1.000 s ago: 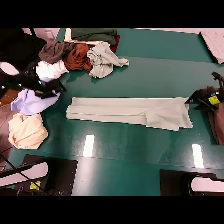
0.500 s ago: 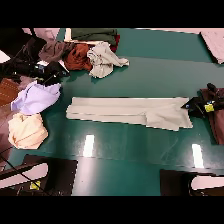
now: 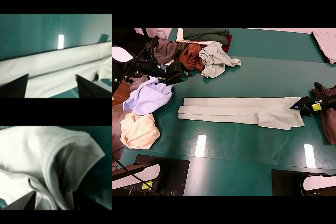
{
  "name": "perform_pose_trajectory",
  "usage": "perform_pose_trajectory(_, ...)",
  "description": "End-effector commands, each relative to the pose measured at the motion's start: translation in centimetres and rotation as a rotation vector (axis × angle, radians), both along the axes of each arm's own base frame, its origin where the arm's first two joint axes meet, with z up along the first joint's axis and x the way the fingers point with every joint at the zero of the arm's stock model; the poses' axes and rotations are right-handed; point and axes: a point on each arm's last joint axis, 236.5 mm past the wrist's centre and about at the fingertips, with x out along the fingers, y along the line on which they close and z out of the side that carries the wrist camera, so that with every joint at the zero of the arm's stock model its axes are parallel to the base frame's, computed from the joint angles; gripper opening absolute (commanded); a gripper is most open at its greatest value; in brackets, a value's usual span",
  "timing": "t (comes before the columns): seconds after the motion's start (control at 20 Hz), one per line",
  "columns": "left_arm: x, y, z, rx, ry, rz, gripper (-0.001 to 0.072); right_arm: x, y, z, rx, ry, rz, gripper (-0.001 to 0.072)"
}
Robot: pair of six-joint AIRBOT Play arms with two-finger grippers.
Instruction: Fold the shirts.
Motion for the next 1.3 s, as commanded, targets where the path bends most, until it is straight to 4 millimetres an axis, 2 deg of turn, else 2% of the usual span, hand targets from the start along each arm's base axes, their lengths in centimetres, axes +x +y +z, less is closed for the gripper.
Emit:
perform_pose_trajectory(0.0,-0.1,-0.5,0.0,0.007,-0.007,-0.016,0.0706,0.0,-0.1,-0.5,-0.003,0.003,-0.019,0.0512)
perform_pose_trajectory(0.05,-0.1,-0.5,0.1,0.006,-0.007,-0.016,0.0706,-0.5,0.3,-1.0,0.002,0.017,-0.019,0.051)
perform_pose_trajectory(0.1,0.0,-0.5,0.1,0.003,-0.008,-0.014,0.0706,-1.0,0.9,-1.5,0.008,0.03,-0.008,0.042)
perform_pose_trajectory(0.2,0.1,-0.5,0.1,0.0,-0.009,-0.008,0.0705,-2.3,2.3,-1.9,0.03,0.045,0.056,0.0095)
perform_pose_trajectory(0.25,0.1,-0.5,0.1,-0.002,-0.006,-0.004,0.0697,-2.6,2.9,-1.5,0.039,0.046,0.09,0.003)
perform_pose_trajectory(0.35,0.1,-1.0,-0.2,0.021,-0.024,-0.04,0.0259,-2.2,3.4,0.3,0.032,0.011,0.119,0.0029)
perform_pose_trajectory(0.4,0.0,-1.9,-0.7,0.03,-0.039,-0.068,0.021,-1.6,3.3,1.6,0.012,-0.03,0.116,0.0029)
perform_pose_trajectory(0.5,-0.5,-5.8,-2.0,0.016,-0.045,-0.119,0.0206,-0.8,3.4,4.9,-0.029,-0.097,0.086,0.0029)
perform_pose_trajectory(0.55,-0.8,-8.4,-2.8,0.007,-0.05,-0.154,0.0049,-0.5,3.7,6.8,-0.046,-0.131,0.074,0.0028)
perform_pose_trajectory(0.6,-1.2,-11.5,-3.6,0.001,-0.066,-0.189,0.0023,-0.3,4.3,8.6,-0.061,-0.169,0.071,0.0028)
perform_pose_trajectory(0.7,-2.4,-18.2,-5.8,-0.005,-0.086,-0.27,0.0022,-0.1,5.6,12.0,-0.088,-0.25,0.083,0.0029)
perform_pose_trajectory(0.8,-4.3,-24.2,-9.1,-0.028,-0.05,-0.317,0.0022,0.0,5.8,14.6,-0.154,-0.301,0.084,0.0028)
perform_pose_trajectory(0.9,-6.6,-28.4,-12.7,-0.06,0.023,-0.339,0.0022,0.1,6.3,17.1,-0.206,-0.349,0.1,0.0028)
perform_pose_trajectory(0.95,-7.5,-29.8,-14.3,-0.058,0.053,-0.356,0.0022,0.2,6.6,18.3,-0.205,-0.371,0.102,0.0028)
perform_pose_trajectory(1.05,-8.6,-31.5,-16.4,-0.041,0.08,-0.388,0.0022,0.6,7.2,20.5,-0.209,-0.414,0.103,0.0028)
perform_pose_trajectory(1.25,-6.3,-31.9,-16.6,-0.033,0.016,-0.334,0.0022,1.0,8.6,24.4,-0.213,-0.496,0.131,0.0028)
